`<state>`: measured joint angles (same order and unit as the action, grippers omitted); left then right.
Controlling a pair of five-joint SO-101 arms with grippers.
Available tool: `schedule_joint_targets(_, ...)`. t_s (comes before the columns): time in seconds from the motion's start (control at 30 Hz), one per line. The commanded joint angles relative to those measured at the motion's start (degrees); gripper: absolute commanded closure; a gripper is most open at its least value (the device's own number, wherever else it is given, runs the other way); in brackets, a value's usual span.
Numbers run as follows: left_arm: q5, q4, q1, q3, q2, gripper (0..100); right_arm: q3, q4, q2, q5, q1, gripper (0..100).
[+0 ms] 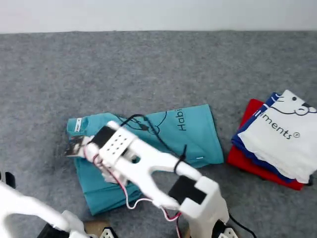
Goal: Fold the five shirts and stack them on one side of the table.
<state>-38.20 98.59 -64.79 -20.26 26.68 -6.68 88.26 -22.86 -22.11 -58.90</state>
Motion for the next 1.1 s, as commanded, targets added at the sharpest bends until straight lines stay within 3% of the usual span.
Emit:
schedule_joint_targets(0.0,-0.35,-0.88,-0.35,0.22,1.76,83,-7.74,-0.75,-2.77,0.62,-2.59,80.1)
schedule_joint_targets(0.3,-0.09,-0.7,-0.35,0.13,1.76,83,-19.08,0.92,-16.31,0.62,-5.05,80.8)
schedule_joint_targets(0.5,-0.09,-0.7,-0.26,0.04,1.67,83,-21.19,2.77,-19.12,-3.43,-5.32,99.2)
schedule_joint_targets(1.07,-0.09,-0.7,0.09,0.04,1.67,83,-20.92,14.46,-8.92,-6.95,-7.43,98.1)
